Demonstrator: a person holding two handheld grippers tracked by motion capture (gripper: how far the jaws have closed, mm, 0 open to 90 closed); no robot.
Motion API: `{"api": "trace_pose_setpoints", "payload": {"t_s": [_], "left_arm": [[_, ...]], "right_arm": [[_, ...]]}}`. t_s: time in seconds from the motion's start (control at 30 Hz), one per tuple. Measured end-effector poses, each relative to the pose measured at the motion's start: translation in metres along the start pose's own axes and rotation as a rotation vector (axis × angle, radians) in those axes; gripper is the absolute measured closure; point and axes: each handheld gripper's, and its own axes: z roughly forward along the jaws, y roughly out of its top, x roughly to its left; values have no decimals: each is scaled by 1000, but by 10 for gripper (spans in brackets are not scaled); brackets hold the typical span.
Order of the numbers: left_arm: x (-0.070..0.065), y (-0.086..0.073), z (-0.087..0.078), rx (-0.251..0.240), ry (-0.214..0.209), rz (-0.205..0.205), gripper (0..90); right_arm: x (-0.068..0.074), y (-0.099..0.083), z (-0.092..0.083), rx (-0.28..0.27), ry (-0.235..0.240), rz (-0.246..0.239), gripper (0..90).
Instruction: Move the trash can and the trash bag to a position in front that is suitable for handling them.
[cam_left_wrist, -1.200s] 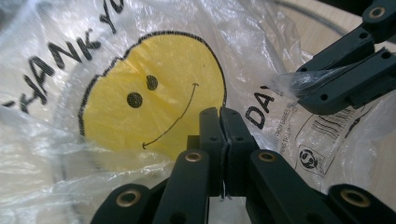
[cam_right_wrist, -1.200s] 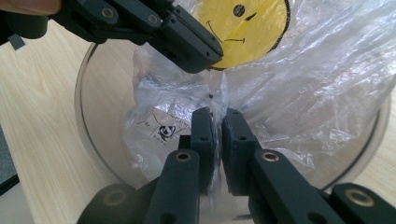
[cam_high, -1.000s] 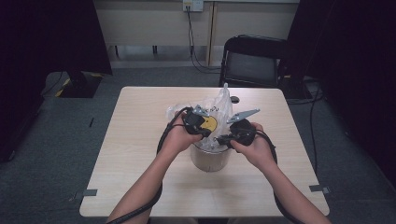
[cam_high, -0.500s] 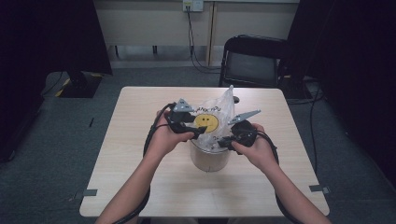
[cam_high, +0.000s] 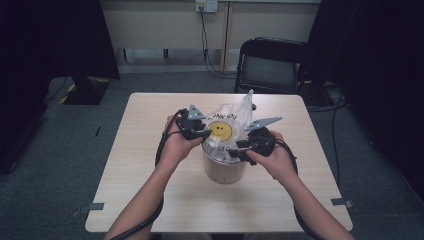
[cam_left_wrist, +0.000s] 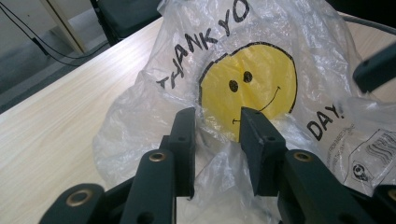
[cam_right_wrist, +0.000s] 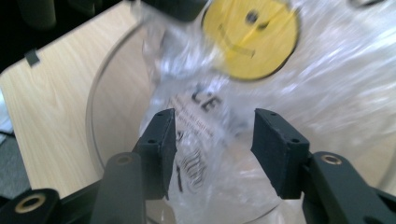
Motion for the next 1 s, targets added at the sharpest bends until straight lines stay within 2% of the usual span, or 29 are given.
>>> {"api": "trace_pose_setpoints", "payload": {"t_s": [0.07, 0.17, 0.23, 0.3, 0.37, 0.43, 0.5, 0.6, 0.63, 0.67, 0.7, 0.77, 0.8, 0.83, 0.87, 0.9, 0.93, 1.0], "left_arm": [[-1, 2, 1, 10, 12, 25, 688], [-3, 4, 1, 11, 25, 52, 683], [-6, 5, 1, 8, 35, 66, 683], [-8, 6, -1, 7, 39, 97, 687], [-9, 6, -2, -10, 15, 86, 710], [-11, 7, -2, -4, 8, 110, 720], [-14, 8, 0, -9, -53, 95, 758], [-17, 8, 6, 3, -115, 120, 797], [-18, 8, 8, 12, -140, 130, 800], [-20, 8, 10, 11, -155, 132, 801], [-20, 8, 10, 11, -155, 132, 803], [-21, 7, 12, 17, -179, 134, 804], [-22, 6, 11, 16, -188, 129, 789], [-21, 4, 10, 7, -203, 111, 774], [-21, 4, 10, 7, -203, 111, 755], [-21, 3, 8, -1, -204, 108, 728], [-21, 2, 5, -11, -186, 111, 697], [-18, 2, 2, -40, -167, 102, 585]], "right_arm": [[-4, 3, -6, -37, -8, 15, 478], [-11, 9, -14, -91, -70, 37, 454], [-18, 12, -17, -103, -111, 45, 453], [-26, 15, -19, -113, -152, 60, 451], [-34, 18, -20, -130, -172, 80, 442], [-41, 21, -19, -137, -199, 100, 438], [-46, 25, -18, -155, -227, 105, 456], [-54, 31, -15, -192, -224, 134, 501], [-56, 32, -12, -185, -234, 135, 510], [-58, 33, -10, -172, -237, 138, 569], [-58, 33, -10, -172, -237, 138, 569], [-60, 33, -5, -143, -219, 139, 650], [-61, 32, -3, -125, -203, 146, 744], [-61, 31, -3, -121, -184, 154, 779], [-61, 31, -3, -121, -184, 154, 779], [-61, 27, -3, -120, -153, 161, 836], [-60, 26, -4, -118, -147, 158, 854], [-57, 25, -6, -110, -139, 144, 875]]}}
